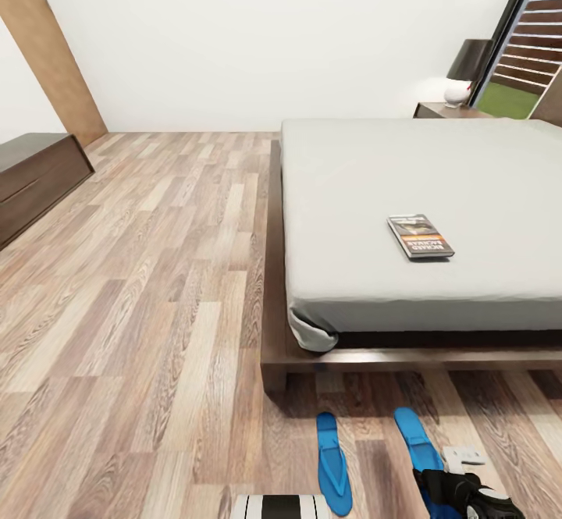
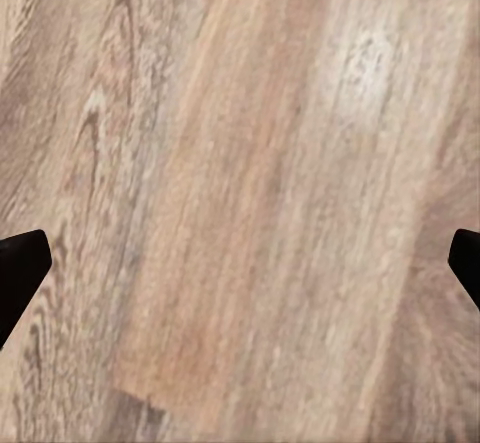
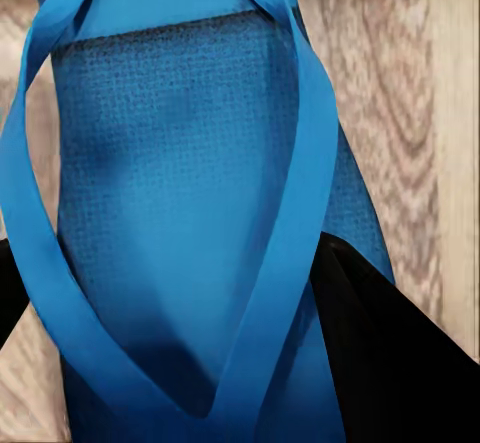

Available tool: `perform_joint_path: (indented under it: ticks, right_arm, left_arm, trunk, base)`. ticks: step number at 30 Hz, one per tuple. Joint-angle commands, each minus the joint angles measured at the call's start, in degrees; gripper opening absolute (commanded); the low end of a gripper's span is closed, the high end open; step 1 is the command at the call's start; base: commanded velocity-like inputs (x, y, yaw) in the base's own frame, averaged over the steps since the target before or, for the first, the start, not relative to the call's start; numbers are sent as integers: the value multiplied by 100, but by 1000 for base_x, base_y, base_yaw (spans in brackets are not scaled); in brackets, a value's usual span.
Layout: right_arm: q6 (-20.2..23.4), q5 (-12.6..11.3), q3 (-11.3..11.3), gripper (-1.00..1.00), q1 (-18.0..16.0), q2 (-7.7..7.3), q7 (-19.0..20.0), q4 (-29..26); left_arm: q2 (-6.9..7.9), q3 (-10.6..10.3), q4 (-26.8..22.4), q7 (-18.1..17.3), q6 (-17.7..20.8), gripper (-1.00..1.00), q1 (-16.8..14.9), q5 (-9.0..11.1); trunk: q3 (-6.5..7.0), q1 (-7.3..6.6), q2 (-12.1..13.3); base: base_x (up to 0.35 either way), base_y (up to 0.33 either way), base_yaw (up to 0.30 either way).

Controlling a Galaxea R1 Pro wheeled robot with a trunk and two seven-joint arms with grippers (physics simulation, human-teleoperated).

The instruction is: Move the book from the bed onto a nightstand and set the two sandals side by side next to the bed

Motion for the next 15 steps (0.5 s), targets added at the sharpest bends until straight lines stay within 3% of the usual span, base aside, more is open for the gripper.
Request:
perform_joint_path:
  ticks: [1, 11, 15]
  right_arm:
    - [7, -60, 17, -100, -250, -64, -40, 393]
    - [-537, -67, 53, -100, -803, -86, -39, 1679]
    - [-555, -62, 76, -100, -909, -65, -35, 1858]
  left_arm:
    - [-2, -53, 6, -28, -2, 100, -7, 53]
    - [8, -69, 13, -18, 38, 100, -2, 37]
    - [15, -70, 14, -18, 43, 100, -2, 35]
  trunk:
    - [-4, -1, -2]
    - [-4, -1, -2]
    - [-4, -1, -2]
  base:
    - [12, 2, 0]
    - [4, 1, 0]
    - [0, 0, 0]
